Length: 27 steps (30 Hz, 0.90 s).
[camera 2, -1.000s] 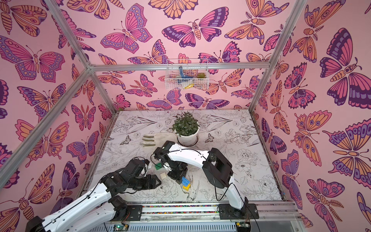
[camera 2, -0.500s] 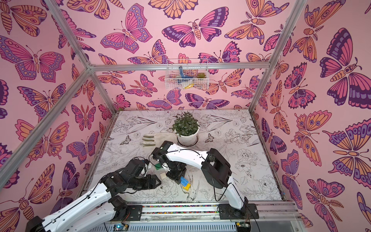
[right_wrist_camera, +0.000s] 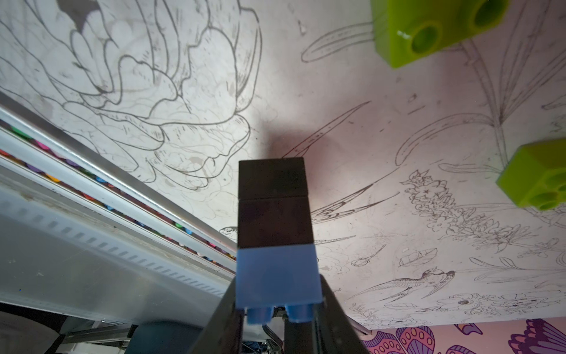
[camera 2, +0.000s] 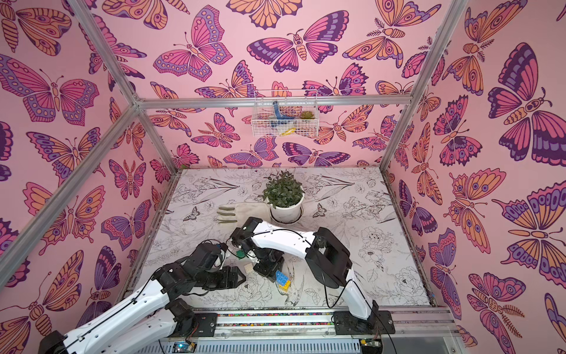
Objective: Assemble a giraffe with lego
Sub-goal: Assemble the lego brick with the lego brick.
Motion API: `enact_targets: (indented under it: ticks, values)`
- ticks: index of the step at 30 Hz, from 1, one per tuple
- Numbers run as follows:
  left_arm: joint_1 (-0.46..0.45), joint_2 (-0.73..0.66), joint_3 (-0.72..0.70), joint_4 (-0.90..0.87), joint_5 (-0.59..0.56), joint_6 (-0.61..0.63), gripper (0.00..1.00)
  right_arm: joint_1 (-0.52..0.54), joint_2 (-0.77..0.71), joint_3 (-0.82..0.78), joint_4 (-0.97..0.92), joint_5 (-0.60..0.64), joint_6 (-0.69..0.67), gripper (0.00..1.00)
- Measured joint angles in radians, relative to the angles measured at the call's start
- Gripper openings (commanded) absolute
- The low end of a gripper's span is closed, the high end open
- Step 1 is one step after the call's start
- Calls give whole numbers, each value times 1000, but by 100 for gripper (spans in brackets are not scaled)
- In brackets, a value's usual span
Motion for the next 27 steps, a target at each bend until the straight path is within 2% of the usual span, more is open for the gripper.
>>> enact_targets:
  ticks: [21,27]
  values:
    - [0,-7,0,-3,-3,0,81,2,28,18,-18,3,4,32]
    - [0,-7,0,-3,-3,0,81,2,28,18,-17,3,14,38]
